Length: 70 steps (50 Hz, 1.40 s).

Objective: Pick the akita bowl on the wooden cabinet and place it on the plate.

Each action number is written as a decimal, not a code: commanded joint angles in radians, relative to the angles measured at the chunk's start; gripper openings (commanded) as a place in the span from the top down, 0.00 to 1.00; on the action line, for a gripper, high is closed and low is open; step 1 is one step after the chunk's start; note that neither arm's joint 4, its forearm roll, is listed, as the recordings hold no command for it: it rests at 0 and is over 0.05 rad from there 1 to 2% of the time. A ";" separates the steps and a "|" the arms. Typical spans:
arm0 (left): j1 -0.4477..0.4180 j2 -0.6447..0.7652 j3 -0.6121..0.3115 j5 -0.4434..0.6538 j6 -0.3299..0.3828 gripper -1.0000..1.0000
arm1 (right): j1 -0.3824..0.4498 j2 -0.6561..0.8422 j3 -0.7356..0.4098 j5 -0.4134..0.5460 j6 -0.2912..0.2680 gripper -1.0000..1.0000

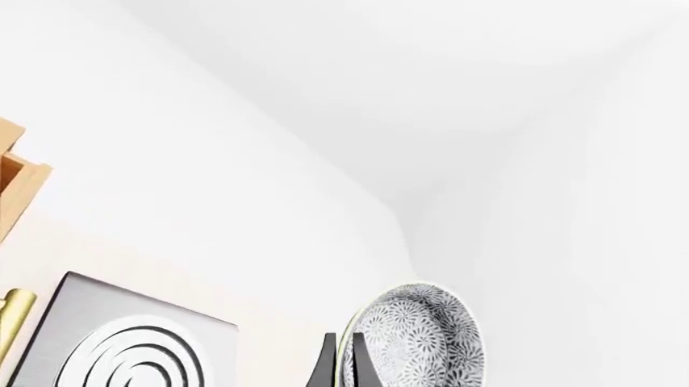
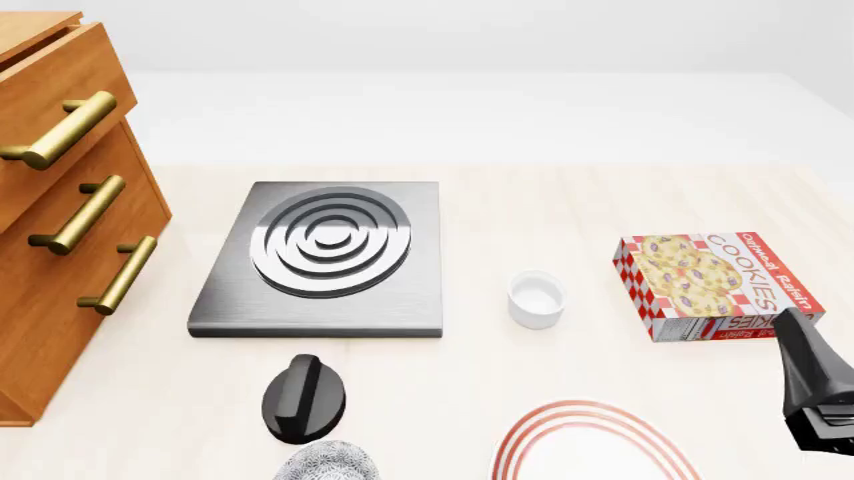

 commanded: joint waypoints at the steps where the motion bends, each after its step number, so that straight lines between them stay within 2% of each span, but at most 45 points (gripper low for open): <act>1: -0.020 -0.012 0.033 -0.015 -0.012 1.00 | 0.000 0.000 0.000 0.000 0.000 0.00; 14: -0.068 -0.006 0.064 -0.035 -0.026 1.00 | 0.000 0.000 0.000 0.000 0.000 0.00; 40: -0.164 0.006 0.129 -0.057 -0.002 1.00 | 0.000 0.000 0.000 0.000 0.000 0.00; 70: -0.279 0.031 0.161 -0.019 0.060 1.00 | 0.000 0.000 0.000 0.000 0.000 0.00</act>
